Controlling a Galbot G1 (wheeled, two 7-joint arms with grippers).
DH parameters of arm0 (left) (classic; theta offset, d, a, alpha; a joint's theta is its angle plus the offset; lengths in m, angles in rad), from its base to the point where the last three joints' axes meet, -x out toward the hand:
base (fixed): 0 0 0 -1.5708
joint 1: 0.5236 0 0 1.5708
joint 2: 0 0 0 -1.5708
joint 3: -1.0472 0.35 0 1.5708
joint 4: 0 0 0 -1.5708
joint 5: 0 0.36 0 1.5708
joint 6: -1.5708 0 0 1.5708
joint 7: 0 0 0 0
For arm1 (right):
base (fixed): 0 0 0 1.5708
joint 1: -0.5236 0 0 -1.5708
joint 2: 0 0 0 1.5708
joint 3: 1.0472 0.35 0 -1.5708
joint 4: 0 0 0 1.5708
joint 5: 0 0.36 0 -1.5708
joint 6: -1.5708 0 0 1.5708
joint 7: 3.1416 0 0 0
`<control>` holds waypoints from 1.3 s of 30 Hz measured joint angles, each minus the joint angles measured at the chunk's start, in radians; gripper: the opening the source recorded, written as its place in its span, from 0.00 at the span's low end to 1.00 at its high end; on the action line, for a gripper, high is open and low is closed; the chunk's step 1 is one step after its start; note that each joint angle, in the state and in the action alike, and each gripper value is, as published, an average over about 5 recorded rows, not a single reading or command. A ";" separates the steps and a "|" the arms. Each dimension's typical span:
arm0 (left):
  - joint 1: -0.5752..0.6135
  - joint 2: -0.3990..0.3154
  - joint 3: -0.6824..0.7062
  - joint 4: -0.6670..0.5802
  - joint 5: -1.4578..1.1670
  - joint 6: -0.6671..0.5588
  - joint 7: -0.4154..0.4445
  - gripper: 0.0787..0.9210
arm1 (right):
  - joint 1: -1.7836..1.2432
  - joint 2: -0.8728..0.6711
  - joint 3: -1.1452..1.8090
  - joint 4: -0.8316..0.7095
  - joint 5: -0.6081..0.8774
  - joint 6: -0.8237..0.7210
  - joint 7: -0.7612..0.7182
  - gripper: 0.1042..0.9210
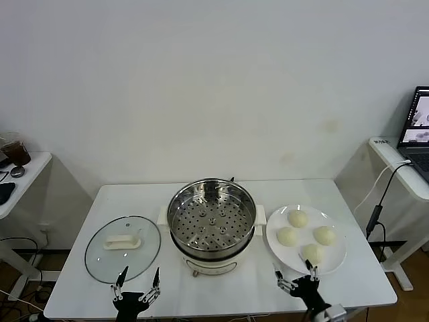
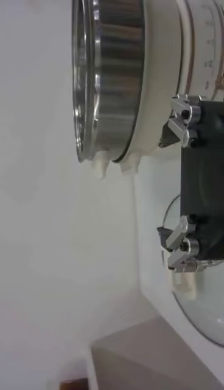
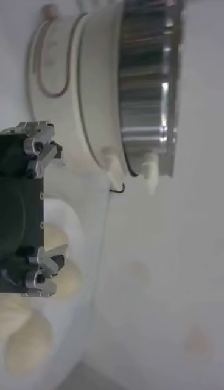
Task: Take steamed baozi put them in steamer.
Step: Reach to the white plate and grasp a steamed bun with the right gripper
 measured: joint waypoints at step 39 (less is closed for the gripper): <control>0.014 -0.027 -0.112 -0.024 0.070 -0.036 0.005 0.88 | 1.245 -0.278 -0.864 -0.800 -0.465 0.048 -0.786 0.88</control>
